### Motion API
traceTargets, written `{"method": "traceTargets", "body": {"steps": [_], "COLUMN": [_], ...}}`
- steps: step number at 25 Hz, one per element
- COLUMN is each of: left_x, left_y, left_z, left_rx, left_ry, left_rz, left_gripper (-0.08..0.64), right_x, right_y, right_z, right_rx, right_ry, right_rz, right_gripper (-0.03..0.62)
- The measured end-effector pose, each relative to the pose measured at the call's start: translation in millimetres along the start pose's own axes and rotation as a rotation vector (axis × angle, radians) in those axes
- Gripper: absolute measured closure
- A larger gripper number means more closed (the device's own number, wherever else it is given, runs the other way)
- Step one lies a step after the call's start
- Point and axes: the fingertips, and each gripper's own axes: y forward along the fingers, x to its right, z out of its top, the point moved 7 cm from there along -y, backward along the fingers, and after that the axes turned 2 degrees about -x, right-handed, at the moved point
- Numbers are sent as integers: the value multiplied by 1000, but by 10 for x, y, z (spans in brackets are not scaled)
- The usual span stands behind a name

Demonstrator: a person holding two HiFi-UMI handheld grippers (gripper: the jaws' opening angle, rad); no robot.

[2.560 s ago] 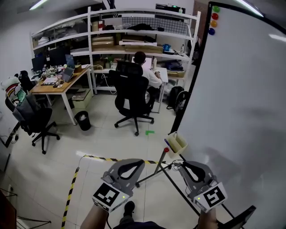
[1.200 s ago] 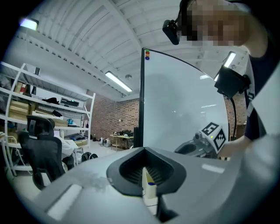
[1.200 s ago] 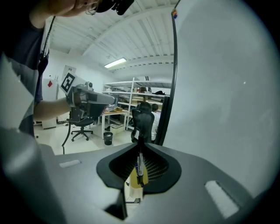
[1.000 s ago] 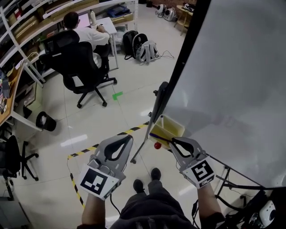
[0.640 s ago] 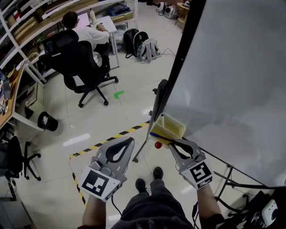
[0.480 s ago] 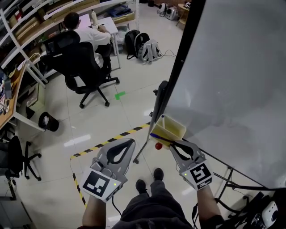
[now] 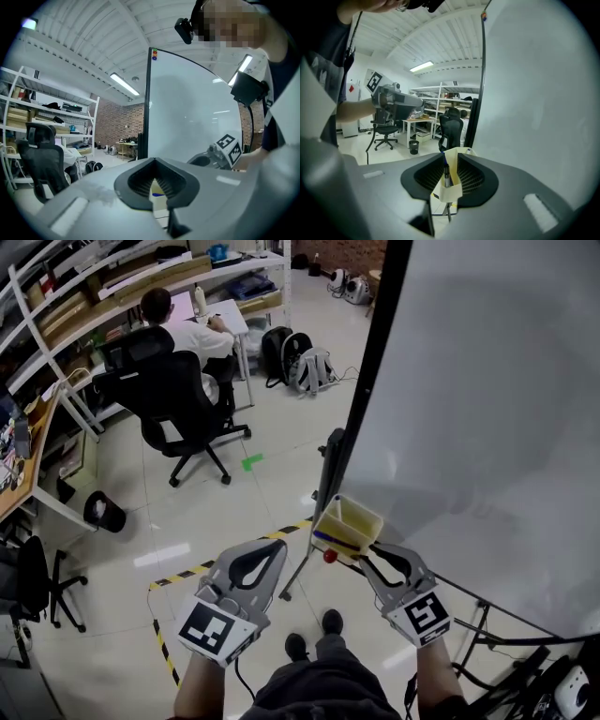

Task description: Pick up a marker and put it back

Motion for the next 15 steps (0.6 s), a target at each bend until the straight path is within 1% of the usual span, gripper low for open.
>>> {"method": "traceTargets", "body": {"steps": [4, 6, 9, 12, 15], "left_x": [-6, 29, 96, 173, 248], "left_y": [-82, -140, -270, -449, -655], "left_z": [126, 235, 440, 637, 774], "left_rx": [-5, 5, 62, 107, 147], "left_ry": [7, 29, 77, 137, 175], "left_rz": [-2, 4, 8, 16, 28], "left_gripper": [554, 554, 554, 554, 554], "right_x": [-78, -127, -194, -288, -388], "right_y": [-158, -251, -338, -400, -472], "right_z": [369, 589, 911, 1151, 1335], "right_rx": [85, 155, 254, 307, 358], "right_ry": [-93, -109, -126, -166, -194], "right_rz": [7, 11, 25, 30, 35], "right_gripper": [505, 505, 505, 505, 505]}}
